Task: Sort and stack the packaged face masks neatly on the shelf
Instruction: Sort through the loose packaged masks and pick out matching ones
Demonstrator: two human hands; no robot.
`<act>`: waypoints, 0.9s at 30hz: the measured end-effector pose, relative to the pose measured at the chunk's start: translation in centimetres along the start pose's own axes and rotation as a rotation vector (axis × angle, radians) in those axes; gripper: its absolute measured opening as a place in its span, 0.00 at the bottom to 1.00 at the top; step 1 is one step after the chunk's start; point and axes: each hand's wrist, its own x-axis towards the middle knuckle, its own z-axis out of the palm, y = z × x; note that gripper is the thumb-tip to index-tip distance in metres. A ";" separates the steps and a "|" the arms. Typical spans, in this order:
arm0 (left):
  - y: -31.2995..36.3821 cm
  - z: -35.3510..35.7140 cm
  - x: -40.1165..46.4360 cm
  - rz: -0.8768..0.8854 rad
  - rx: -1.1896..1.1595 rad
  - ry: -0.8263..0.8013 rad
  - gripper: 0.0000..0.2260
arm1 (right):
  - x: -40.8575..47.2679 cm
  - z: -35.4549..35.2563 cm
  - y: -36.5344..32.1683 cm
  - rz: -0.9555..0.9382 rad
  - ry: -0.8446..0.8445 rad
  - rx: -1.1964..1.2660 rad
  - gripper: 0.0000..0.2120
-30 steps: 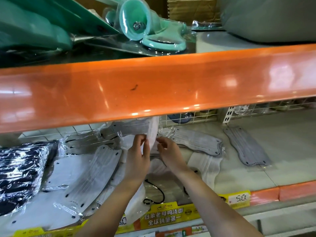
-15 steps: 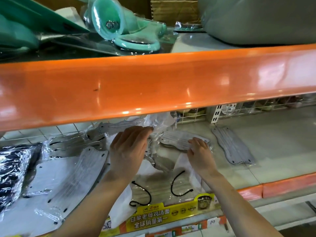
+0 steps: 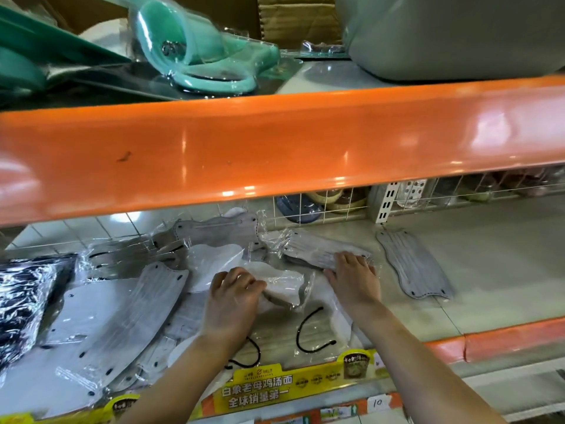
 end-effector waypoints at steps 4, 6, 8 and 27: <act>0.9 0.2 0.1 -0.144 0.043 -0.174 0.08 | -0.2 -0.1 -0.1 0.015 0.029 -0.068 0.20; 1.4 0.2 0.1 -0.192 -0.001 -0.186 0.04 | -0.4 -0.3 0.1 0.016 0.051 -0.089 0.20; 2.0 0.3 0.3 -0.192 -0.035 -0.180 0.07 | -0.6 -0.6 0.5 0.011 0.097 -0.082 0.18; 6.4 0.9 6.6 -0.303 -0.503 0.096 0.32 | -1.3 -3.7 3.0 0.005 0.237 0.356 0.09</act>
